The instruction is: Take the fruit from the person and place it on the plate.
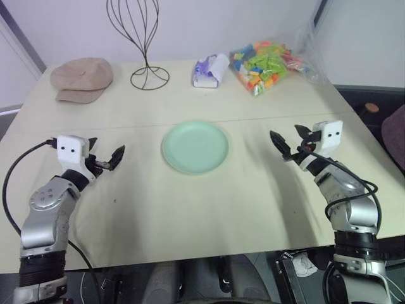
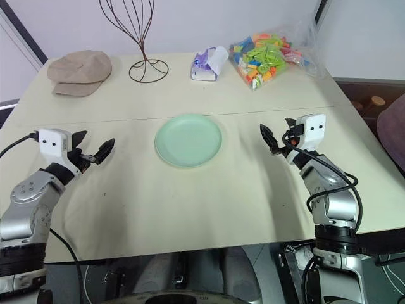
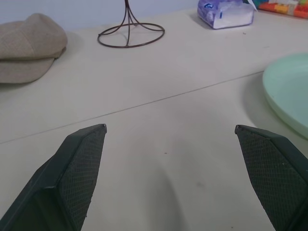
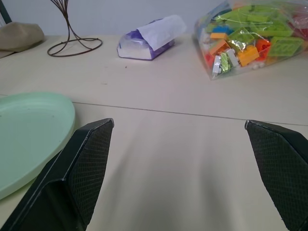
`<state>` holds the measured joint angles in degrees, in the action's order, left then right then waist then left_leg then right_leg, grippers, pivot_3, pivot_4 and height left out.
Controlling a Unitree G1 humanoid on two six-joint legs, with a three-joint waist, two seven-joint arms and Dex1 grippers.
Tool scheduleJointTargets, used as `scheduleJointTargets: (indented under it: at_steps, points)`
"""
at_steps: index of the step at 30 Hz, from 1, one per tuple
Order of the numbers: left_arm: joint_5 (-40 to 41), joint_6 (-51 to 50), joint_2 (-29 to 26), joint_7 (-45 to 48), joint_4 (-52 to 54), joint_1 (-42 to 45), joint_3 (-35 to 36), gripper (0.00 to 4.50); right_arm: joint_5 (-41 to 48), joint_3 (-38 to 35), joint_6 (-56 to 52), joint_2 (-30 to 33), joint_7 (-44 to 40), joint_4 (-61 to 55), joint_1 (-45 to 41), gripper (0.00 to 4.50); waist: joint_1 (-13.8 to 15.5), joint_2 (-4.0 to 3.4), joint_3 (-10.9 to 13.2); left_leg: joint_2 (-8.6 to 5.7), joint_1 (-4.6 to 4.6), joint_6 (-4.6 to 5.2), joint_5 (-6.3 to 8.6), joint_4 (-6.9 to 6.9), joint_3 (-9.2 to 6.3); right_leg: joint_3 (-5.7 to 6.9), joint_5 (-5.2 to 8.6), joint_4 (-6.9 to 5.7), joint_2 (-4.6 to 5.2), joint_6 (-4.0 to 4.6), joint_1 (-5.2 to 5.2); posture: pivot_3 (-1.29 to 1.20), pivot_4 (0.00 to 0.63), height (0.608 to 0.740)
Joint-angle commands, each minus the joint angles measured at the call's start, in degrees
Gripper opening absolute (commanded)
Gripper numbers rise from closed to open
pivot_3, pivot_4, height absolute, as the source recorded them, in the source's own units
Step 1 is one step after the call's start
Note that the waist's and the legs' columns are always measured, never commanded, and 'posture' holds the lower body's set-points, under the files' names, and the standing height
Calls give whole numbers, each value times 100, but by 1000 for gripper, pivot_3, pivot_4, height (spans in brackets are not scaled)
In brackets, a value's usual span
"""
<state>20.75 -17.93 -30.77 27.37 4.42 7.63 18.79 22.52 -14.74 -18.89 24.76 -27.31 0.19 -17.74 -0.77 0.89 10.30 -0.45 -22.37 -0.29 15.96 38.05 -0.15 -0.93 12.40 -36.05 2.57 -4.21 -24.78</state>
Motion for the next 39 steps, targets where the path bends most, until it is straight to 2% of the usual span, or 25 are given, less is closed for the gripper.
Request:
scheduleJointTargets:
  at_steps: [1,39]
  points:
    - [-30,138,-59,-15,55,38,109,4500,-8,-39,127,34,-21,-77,-38,4469,0,0,0,0,0,0,0,0,0,0,0,0,0,0,0,0,150,740]
    - [13,21,-92,-8,78,46,156,4500,-30,-20,167,5,-39,-1,-33,4469,1,0,0,0,0,0,0,0,0,0,0,0,1,0,0,0,150,740]
